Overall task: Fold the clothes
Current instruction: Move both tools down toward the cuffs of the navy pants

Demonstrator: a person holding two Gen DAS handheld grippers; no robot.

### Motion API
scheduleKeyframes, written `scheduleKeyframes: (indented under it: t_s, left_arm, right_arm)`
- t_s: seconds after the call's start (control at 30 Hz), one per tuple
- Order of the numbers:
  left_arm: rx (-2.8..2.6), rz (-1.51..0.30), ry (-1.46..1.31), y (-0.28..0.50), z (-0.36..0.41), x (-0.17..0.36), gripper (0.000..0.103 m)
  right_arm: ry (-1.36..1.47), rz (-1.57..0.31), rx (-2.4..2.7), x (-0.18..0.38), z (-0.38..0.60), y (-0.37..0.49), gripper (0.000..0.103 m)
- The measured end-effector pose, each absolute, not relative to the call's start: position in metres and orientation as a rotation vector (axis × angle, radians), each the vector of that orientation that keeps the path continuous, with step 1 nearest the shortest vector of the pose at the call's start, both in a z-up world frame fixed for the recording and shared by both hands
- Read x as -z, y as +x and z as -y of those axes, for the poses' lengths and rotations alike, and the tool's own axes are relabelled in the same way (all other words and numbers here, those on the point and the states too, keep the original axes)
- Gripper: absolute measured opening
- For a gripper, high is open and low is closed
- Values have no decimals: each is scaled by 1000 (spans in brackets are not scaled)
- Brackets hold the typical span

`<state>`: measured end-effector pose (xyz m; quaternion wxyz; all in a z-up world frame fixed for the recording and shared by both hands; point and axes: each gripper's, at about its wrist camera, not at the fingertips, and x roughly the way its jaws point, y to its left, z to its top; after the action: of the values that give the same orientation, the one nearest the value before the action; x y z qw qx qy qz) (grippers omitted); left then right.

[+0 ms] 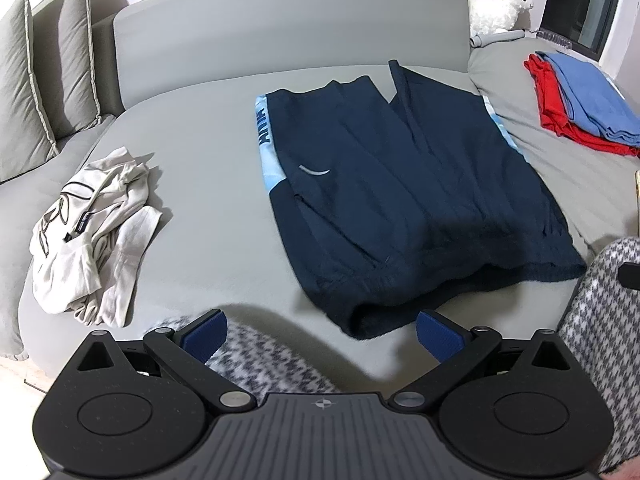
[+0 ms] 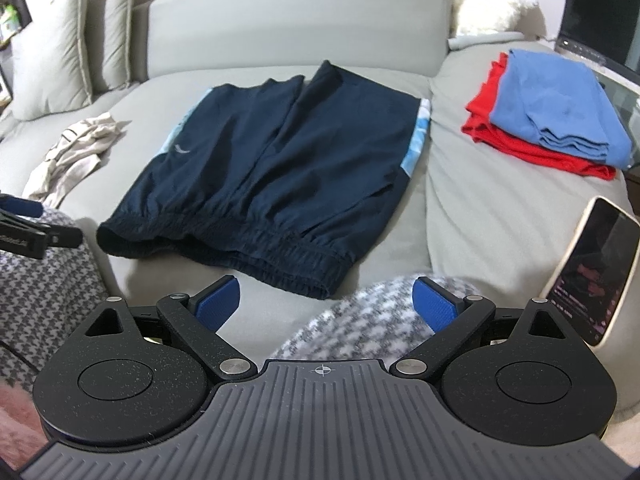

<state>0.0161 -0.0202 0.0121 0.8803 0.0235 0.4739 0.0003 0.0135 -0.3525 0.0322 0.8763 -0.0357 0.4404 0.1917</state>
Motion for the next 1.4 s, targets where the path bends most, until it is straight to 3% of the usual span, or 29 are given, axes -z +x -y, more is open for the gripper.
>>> scheduleKeyframes:
  t_s: [0.43,0.7,0.93,1.03,1.17,1.4]
  left_arm:
    - [-7,-966,70,35,46,-20,101]
    - [16,-981,80,46,65,-21,87]
    - [14,-981,111,53,77,-24,87]
    - [18,-977,110,56,83,-23,86]
    - [34,-954,142,58,98,-22,82]
    - [66,-949,150,73,123,-18,71]
  right_arm:
    - [55,-935,-449,-32,335,34,95]
    - [60,-924,-467,-33,322,41,93]
    - [96,-946,-437,-30,330,50,88]
    - [119,-954,-418,-28,335,56,84]
    - [121,-965,-397,-24,339,63,67]
    - [119,-971,-373,-19,346,75,63]
